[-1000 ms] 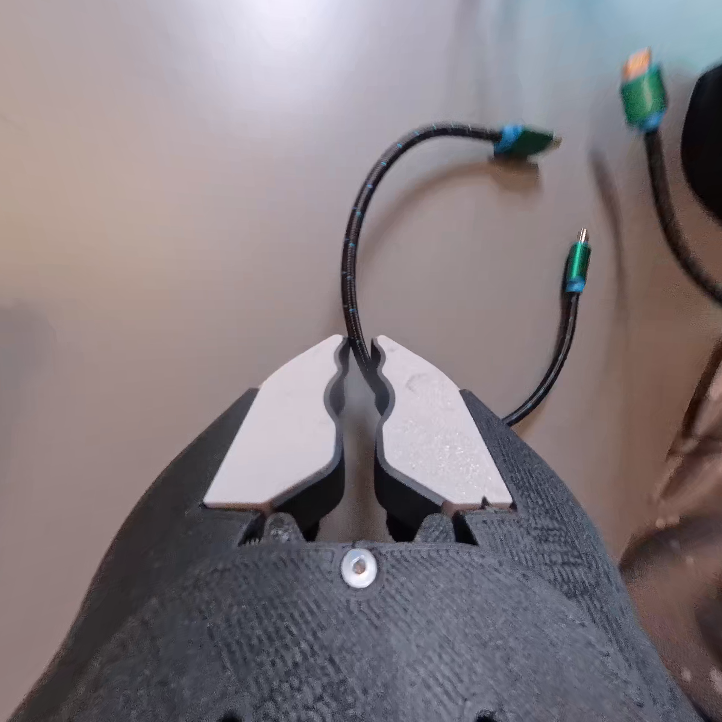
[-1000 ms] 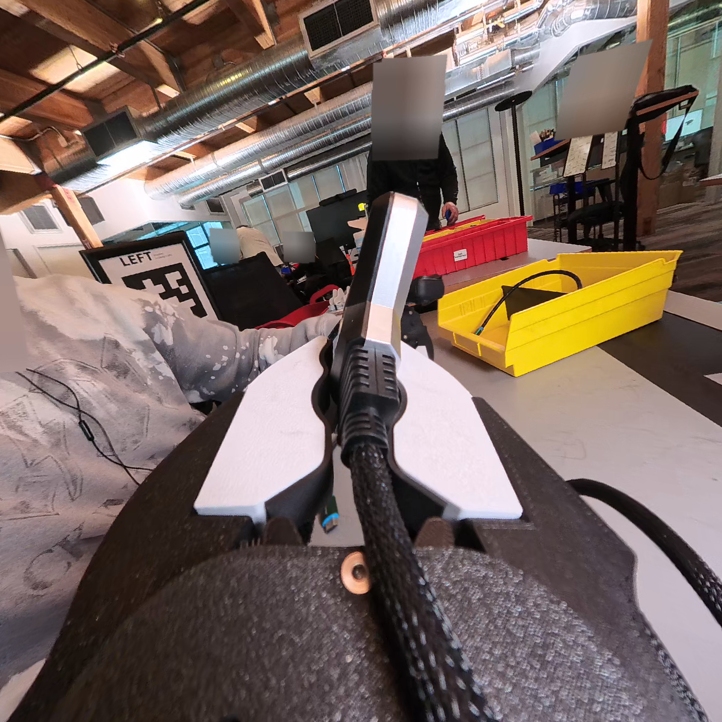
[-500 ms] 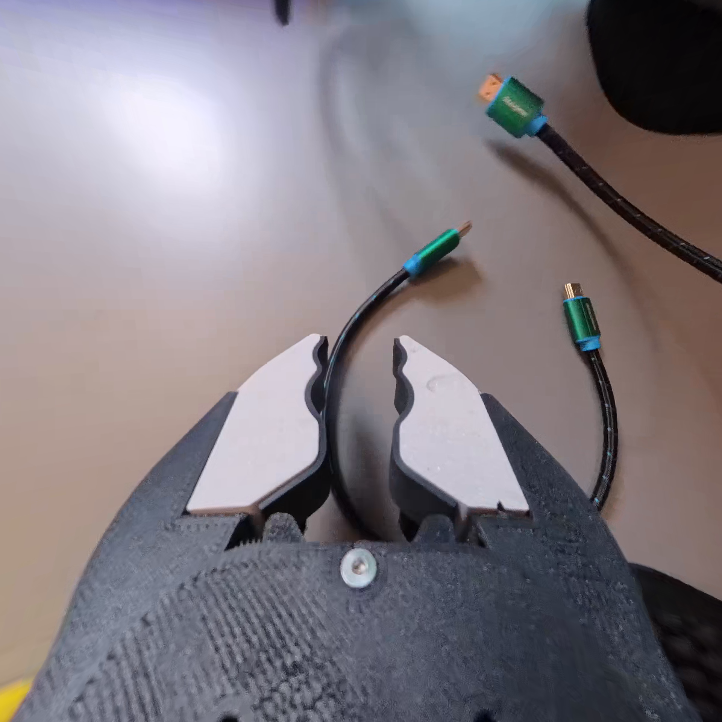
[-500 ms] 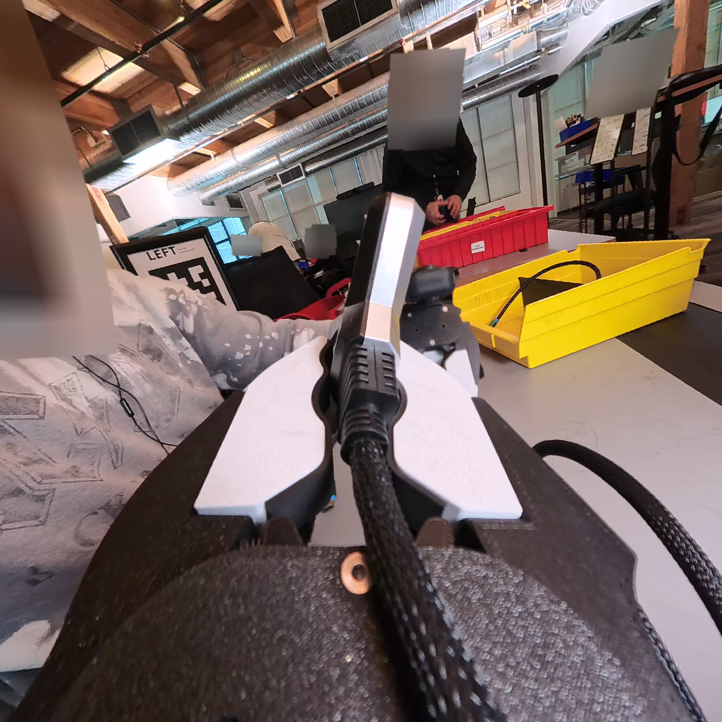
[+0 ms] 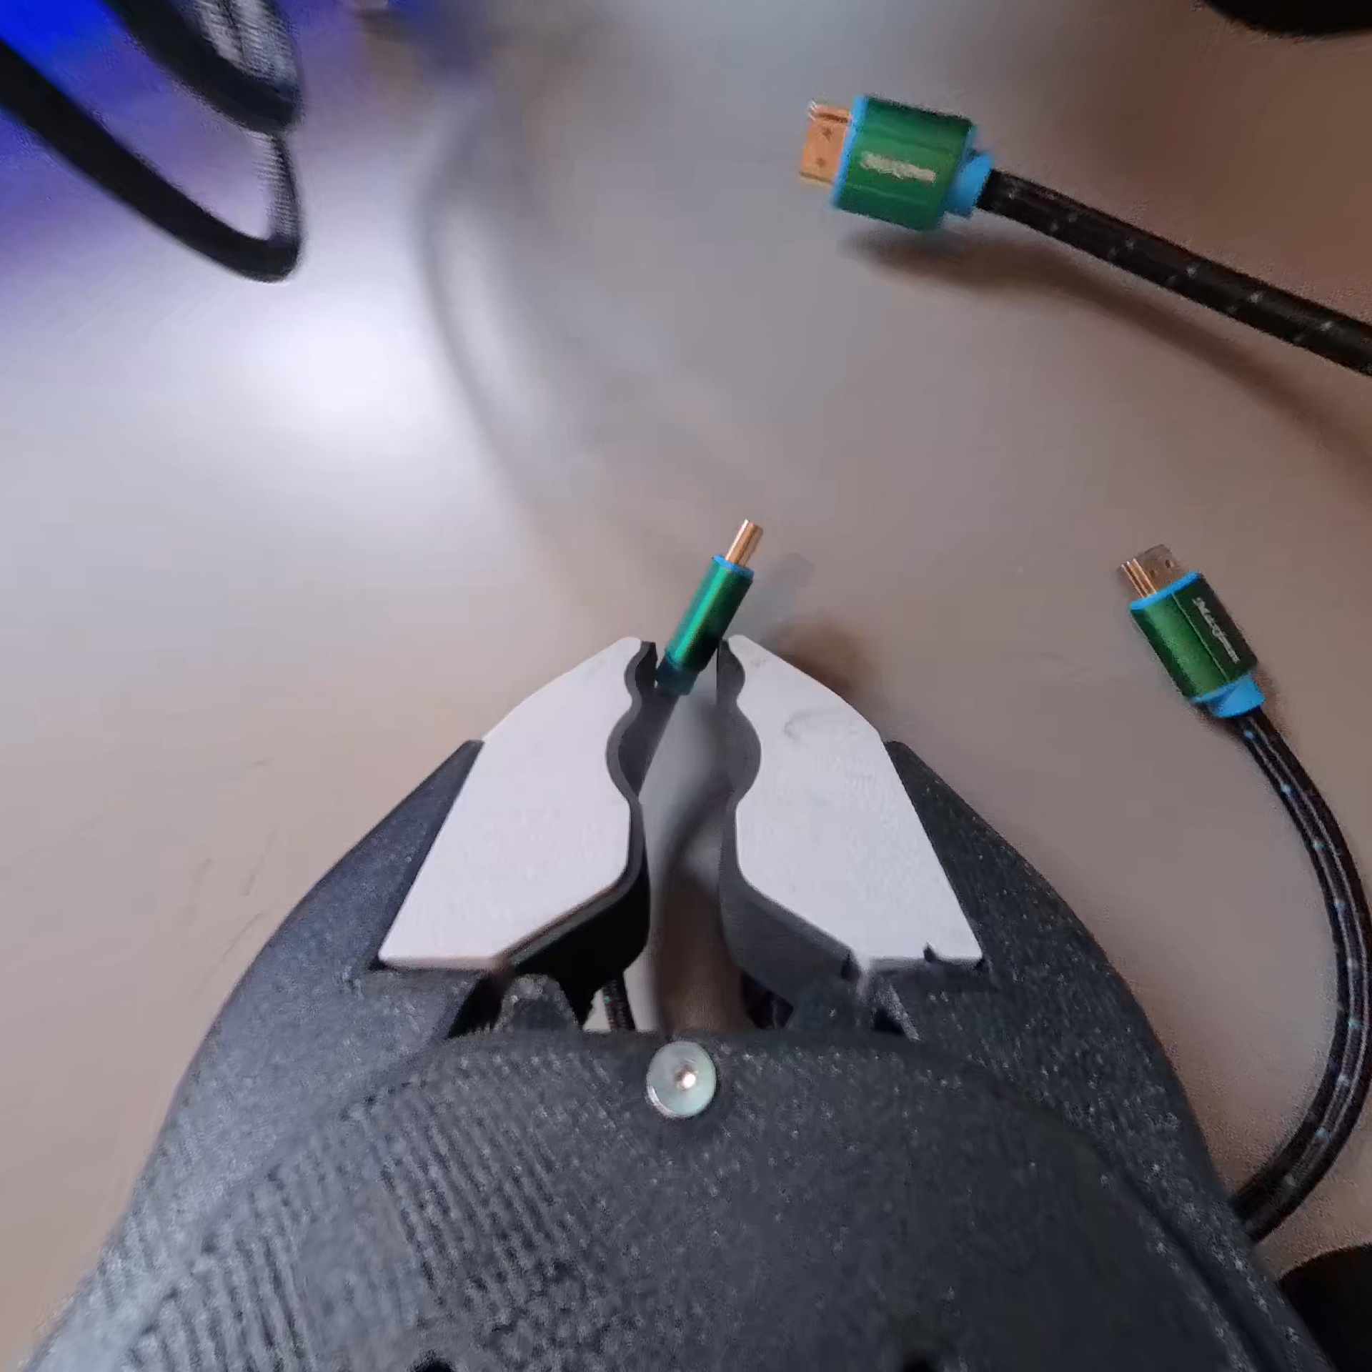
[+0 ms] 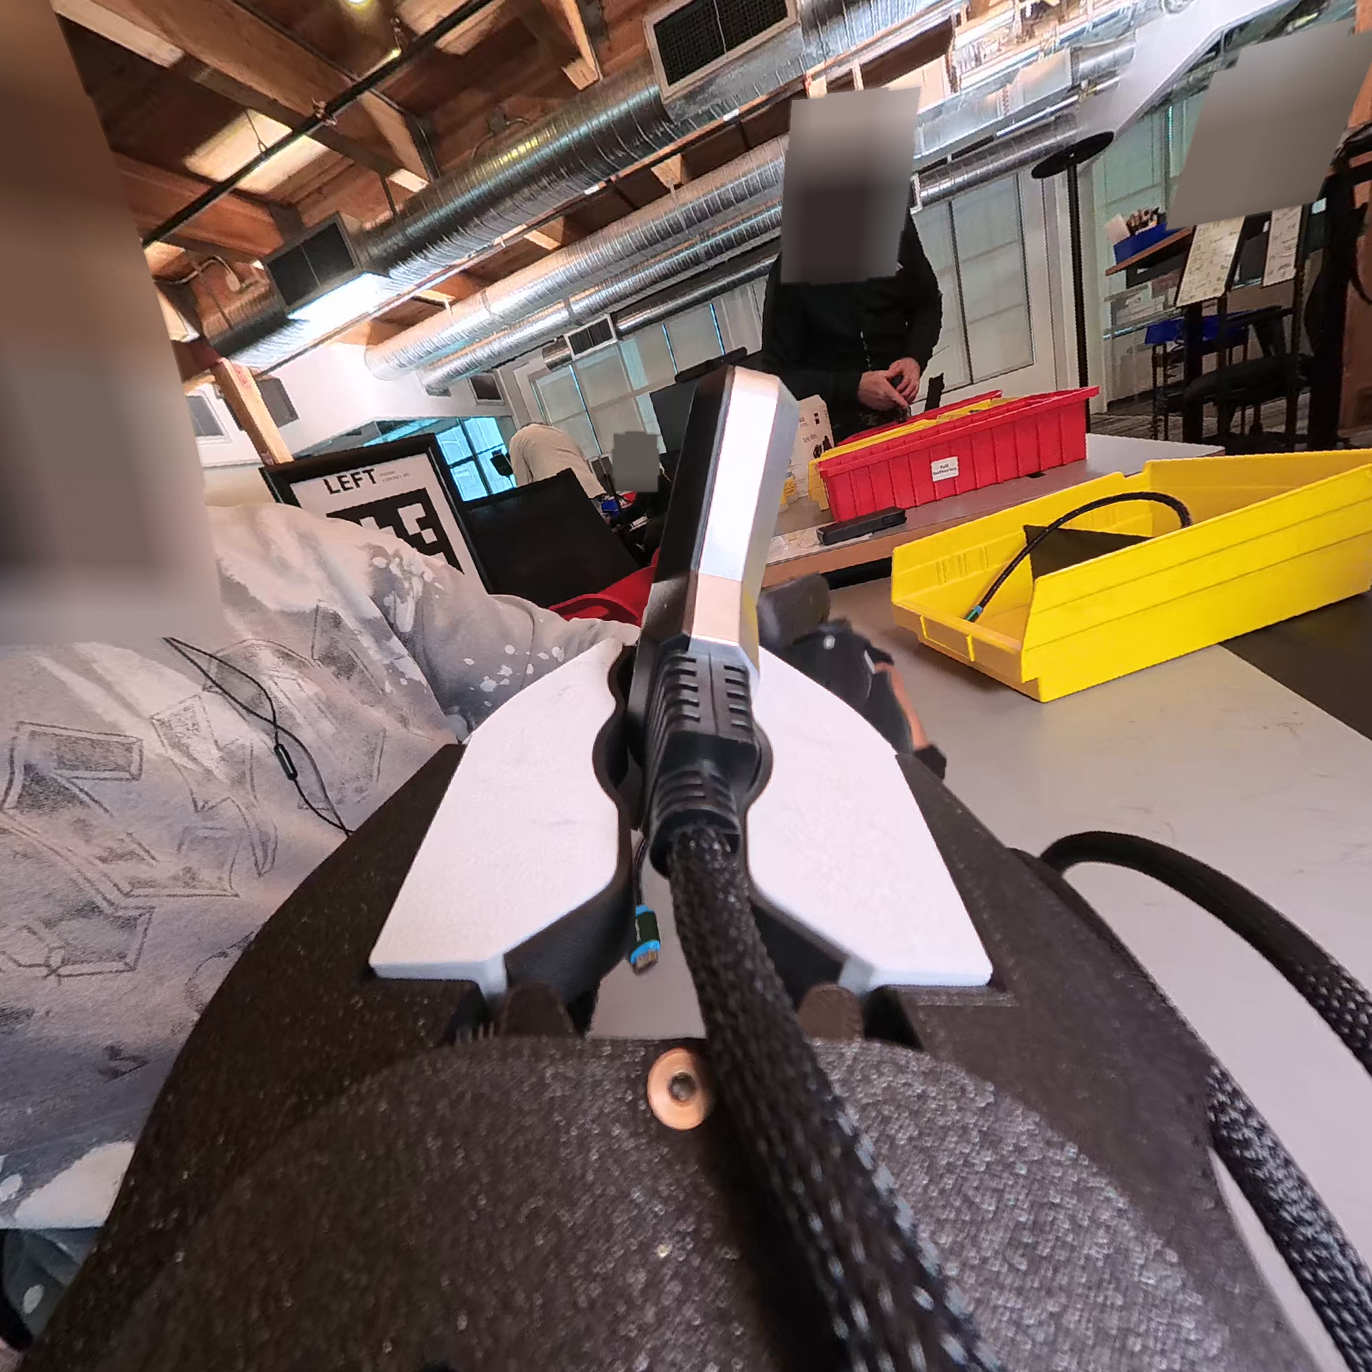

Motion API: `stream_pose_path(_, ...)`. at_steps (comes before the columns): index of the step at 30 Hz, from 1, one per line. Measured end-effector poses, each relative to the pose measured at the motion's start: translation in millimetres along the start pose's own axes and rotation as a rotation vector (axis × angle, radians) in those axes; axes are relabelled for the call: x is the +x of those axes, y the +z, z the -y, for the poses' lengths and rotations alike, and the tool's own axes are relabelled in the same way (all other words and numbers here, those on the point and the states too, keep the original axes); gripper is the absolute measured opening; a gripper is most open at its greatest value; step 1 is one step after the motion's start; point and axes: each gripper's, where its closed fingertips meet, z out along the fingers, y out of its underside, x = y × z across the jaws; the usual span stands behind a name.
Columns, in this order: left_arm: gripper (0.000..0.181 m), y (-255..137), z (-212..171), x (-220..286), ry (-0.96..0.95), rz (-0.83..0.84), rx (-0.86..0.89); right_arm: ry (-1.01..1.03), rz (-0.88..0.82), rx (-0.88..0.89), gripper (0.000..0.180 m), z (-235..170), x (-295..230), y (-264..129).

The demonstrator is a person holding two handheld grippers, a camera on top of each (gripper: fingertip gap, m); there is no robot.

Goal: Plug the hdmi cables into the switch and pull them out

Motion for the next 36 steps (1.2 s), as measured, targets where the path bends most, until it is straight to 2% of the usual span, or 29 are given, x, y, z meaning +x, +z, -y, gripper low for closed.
stream_pose_path(1,0.016,-6.8,0.3,-6.0,-0.021,0.028,0.017,0.000,0.001,0.001,0.024,0.1,-0.4,0.3)
stream_pose_path(12,0.012,-125.7,17.4,-63.5,-0.190,0.337,0.286,0.000,0.008,0.017,0.023,2.0,-2.0,5.9)
stream_pose_path(20,0.013,-186.9,22.2,-86.5,-0.352,0.487,0.472,-0.013,-0.056,0.064,0.023,9.4,7.8,6.8)
stream_pose_path(23,0.013,-198.0,24.1,-87.1,-0.326,0.555,0.472,-0.009,-0.115,0.074,0.023,12.5,16.0,5.5)
stream_pose_path(28,0.014,-209.6,24.5,-88.8,-0.285,0.643,0.446,0.010,-0.223,-0.034,0.024,-4.6,33.8,6.5)
stream_pose_path(36,0.014,-206.2,29.7,-98.9,-0.165,0.862,0.309,0.054,-0.313,-0.068,0.024,-12.4,48.9,15.7)
